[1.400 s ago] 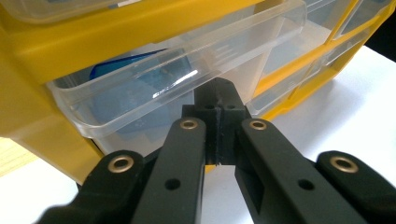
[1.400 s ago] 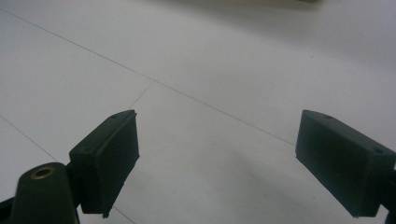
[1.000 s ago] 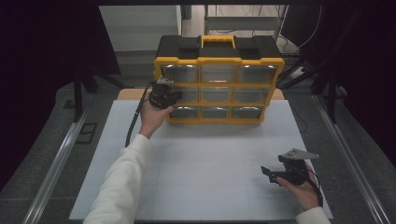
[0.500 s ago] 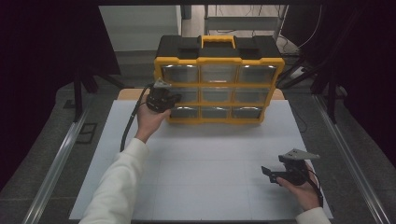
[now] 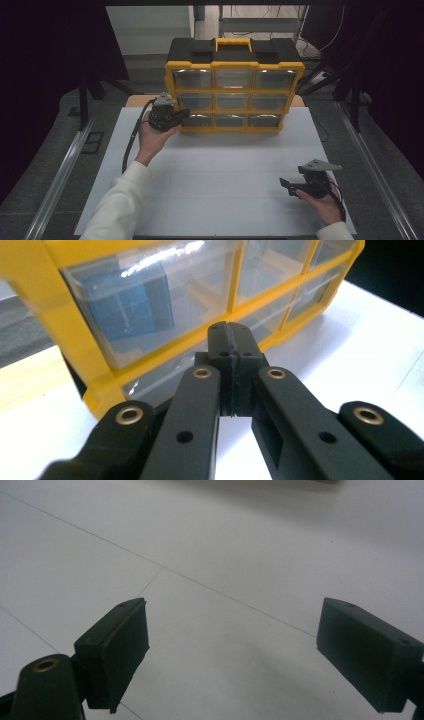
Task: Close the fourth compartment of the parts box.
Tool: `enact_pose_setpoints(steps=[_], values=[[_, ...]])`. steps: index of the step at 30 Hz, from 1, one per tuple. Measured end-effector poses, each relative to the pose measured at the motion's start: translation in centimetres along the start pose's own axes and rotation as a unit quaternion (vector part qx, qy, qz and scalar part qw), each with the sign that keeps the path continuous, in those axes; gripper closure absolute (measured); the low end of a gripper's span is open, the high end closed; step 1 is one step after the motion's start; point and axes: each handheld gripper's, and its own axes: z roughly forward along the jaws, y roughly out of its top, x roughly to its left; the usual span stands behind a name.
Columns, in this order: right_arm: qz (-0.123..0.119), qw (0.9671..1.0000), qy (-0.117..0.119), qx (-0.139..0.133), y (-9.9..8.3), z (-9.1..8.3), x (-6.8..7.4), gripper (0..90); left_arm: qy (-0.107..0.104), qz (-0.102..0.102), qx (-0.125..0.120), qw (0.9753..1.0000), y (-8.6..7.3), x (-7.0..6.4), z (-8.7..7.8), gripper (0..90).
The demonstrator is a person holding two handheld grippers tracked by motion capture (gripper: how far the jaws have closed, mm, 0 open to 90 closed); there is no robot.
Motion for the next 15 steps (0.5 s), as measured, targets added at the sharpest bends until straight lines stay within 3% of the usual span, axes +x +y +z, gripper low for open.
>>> enact_pose_setpoints(steps=[9,12,15], values=[[-0.001,1.0000,0.000,0.001,0.1,0.1,0.0,13.8,-0.003,0.003,-0.008,1.0000,-2.0,-1.4,-1.6,86.5],[0.002,1.0000,0.000,0.000,0.1,0.0,-0.1,13.8,0.002,0.002,-0.008,1.0000,-2.7,-1.7,-2.0,72.1],[0.000,1.0000,0.000,-0.002,0.1,0.0,-0.1,13.8,0.010,0.002,-0.013,0.9999,-3.7,-2.2,-2.7,51.2]])
